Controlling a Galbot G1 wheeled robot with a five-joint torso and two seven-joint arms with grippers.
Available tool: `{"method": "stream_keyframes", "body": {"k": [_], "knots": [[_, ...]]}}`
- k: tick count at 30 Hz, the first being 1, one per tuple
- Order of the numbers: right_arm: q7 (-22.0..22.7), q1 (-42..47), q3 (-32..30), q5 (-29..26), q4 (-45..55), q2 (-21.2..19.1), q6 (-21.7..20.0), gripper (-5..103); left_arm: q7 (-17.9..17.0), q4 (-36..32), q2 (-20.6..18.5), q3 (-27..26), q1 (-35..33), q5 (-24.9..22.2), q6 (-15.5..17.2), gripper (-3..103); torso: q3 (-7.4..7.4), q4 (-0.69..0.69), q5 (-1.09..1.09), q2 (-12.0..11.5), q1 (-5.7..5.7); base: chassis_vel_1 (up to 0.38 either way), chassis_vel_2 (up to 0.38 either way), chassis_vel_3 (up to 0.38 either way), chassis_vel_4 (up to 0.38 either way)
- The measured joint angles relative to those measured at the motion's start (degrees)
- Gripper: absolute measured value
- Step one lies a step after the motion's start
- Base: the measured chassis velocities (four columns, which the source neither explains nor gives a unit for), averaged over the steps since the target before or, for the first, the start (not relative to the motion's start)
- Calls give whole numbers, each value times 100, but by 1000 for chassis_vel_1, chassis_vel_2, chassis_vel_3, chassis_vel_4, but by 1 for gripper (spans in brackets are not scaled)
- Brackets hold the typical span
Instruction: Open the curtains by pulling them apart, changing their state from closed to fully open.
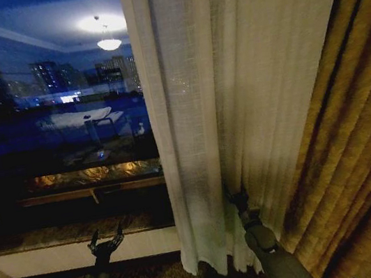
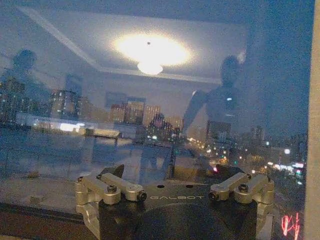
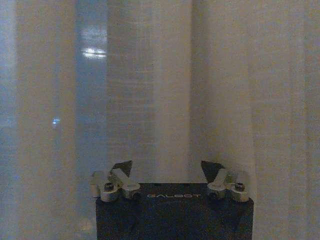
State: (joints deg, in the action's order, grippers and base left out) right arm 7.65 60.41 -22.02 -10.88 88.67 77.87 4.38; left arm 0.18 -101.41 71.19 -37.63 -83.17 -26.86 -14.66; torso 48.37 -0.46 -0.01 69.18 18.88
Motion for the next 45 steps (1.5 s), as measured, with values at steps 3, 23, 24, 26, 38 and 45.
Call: {"method": "stream_keyframes", "body": {"k": [3, 23, 24, 26, 38, 45], "knots": [[-18, 2, 5, 12, 24, 14, 7, 88, 0, 0, 0, 0, 0, 0, 0, 100, 0, 0, 0, 0, 0, 0, 0, 0, 0], [-92, -52, 36, 78, -103, 121, 114, 100, 0, 0, 0, 1, 0, 0, 0, 100, 0, 0, -1, 0, 0, 135, 137, -138, -140], [-111, -59, 45, 78, -121, 132, 151, 100, 0, 0, 0, 0, 0, 0, 0, 100, 0, 0, 0, 0, 0, 286, 290, -330, -307], [-114, -65, 52, 76, -130, 139, 173, 100, 0, 0, 0, 0, 0, 0, 0, 100, 0, 1, 0, 0, 0, 306, 310, -330, -281], [-214, -86, 84, 52, -170, 150, 349, 100, -1, 1, 1, -2, 0, 0, 0, 100, 0, 1, 1, 0, 0, 128, 135, -113, -127], [-434, -46, 101, 246, -164, 205, 435, 100, 2, 1, 2, 3, 0, 0, 0, 100, 1, -1, 2, 0, 1, -33, -30, 26, 33]]}}
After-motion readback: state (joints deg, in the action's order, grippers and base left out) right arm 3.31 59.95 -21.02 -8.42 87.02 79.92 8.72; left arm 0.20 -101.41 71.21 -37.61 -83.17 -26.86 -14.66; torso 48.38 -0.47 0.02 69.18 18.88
